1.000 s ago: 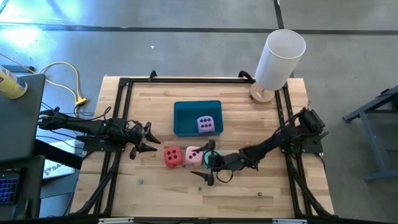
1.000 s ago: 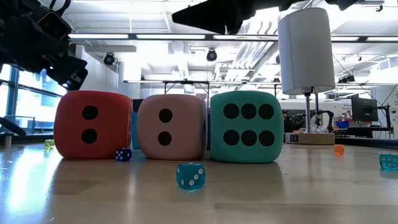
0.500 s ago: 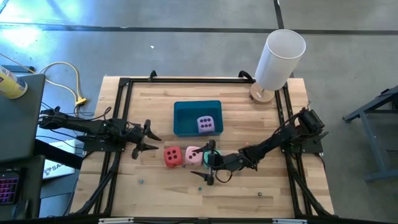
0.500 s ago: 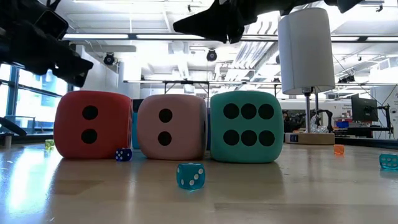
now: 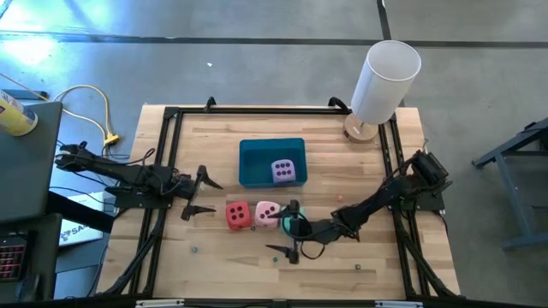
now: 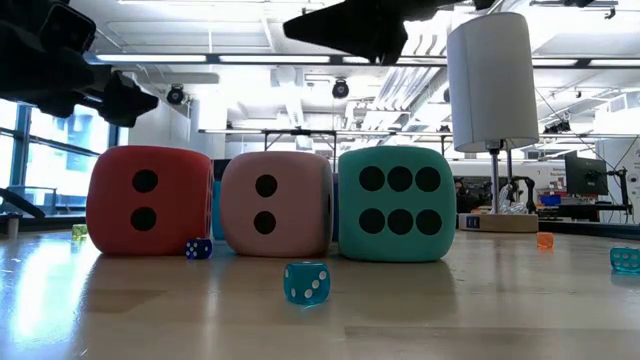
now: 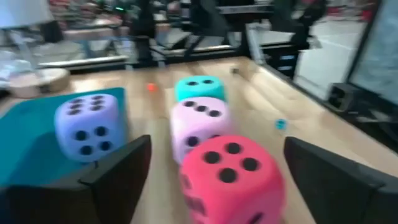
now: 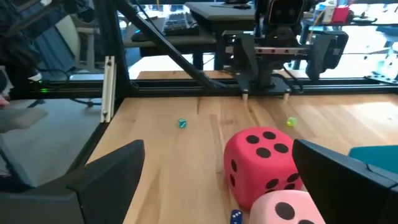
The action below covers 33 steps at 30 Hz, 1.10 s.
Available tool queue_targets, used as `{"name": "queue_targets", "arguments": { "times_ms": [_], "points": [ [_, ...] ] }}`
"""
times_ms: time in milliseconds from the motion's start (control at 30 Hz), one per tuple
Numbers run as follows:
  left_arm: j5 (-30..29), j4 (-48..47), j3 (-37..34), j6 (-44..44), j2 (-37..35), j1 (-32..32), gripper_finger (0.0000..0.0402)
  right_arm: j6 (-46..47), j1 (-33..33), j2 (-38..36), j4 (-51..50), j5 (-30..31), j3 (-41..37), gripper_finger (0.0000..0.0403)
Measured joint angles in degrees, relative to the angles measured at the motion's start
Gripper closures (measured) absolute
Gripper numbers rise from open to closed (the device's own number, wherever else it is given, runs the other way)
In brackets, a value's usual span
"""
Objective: Pick & Place Dice
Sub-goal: Put the orange die into the blue bin
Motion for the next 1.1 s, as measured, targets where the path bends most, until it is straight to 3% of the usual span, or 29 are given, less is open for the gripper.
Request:
{"name": "queue_targets", "arguments": {
  "times_ms": [167, 800, 1100],
  "points": [
    [-4.0, 0.4, 0.0, 1.2, 0.0, -2.1, 0.0004, -0.1, 0.4, 0.0, 0.0, 3.3, 0.0, 0.0003],
    [-8.6, 1.2, 0.0, 0.9, 0.0, -6.4, 0.0002, -2.2, -0.8, 0.1, 0.0, 3.3, 0.0, 0.0003],
    [-8.8, 1.1, 0.0, 0.5, 0.0, -7.5, 0.0002, -8.0, -3.1, 0.1, 0.5, 3.1, 0.0, 0.0003]
  ]
}}
